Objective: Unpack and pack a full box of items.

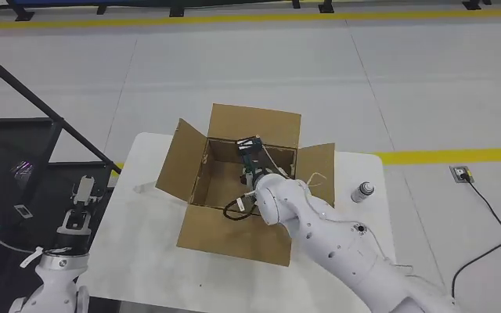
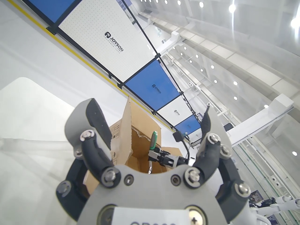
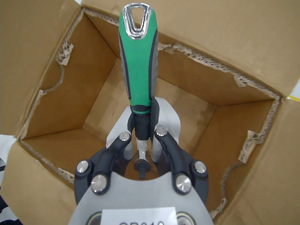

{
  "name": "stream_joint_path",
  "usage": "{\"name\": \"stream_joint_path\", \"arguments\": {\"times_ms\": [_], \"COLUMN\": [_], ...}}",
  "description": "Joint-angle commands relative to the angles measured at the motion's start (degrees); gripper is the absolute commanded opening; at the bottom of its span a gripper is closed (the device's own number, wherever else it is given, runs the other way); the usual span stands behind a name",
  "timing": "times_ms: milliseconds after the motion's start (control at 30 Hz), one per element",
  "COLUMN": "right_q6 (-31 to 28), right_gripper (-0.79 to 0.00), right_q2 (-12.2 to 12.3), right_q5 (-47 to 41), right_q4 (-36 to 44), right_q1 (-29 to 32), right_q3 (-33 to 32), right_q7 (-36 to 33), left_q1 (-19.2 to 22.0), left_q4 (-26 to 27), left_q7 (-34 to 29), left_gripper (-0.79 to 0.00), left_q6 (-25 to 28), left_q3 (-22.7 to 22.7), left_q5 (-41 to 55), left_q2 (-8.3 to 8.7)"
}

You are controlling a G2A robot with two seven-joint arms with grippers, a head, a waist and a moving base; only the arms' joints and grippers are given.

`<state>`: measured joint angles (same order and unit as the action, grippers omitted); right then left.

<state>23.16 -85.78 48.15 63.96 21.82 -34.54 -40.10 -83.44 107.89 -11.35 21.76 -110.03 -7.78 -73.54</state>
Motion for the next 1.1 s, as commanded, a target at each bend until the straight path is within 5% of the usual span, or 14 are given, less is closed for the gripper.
{"name": "stream_joint_path", "arguments": {"times_ms": [0,333,400,667,1067], "right_q6": [-1.32,-5.68,-6.30,-8.66,-14.93], "right_gripper": [-0.785,-0.785,-0.683,-0.610,-0.542], "right_q2": [-0.99,-6.45,-7.52,-11.11,-12.87], "right_q5": [-0.03,-0.83,-1.22,-2.21,-5.15], "right_q4": [-3.35,-18.83,-21.25,-28.84,-33.68], "right_q1": [-0.81,-5.17,-5.84,-7.95,-10.69], "right_q3": [1.26,5.51,5.96,6.71,3.47], "right_q7": [0.26,-2.17,-2.63,-2.39,-1.74], "left_q1": [-0.11,-0.63,-0.72,-1.03,-1.16], "left_q4": [-0.08,-0.19,-0.18,-0.18,-0.11], "left_q7": [-0.08,-0.42,-0.41,-0.26,0.11], "left_gripper": [0.000,0.000,0.000,0.000,0.000], "left_q6": [0.18,0.68,0.68,0.80,0.61], "left_q3": [-0.13,-0.23,-0.21,-0.13,0.04], "left_q5": [0.14,0.77,0.80,1.06,1.21], "left_q2": [0.06,0.36,0.41,0.60,0.87]}}
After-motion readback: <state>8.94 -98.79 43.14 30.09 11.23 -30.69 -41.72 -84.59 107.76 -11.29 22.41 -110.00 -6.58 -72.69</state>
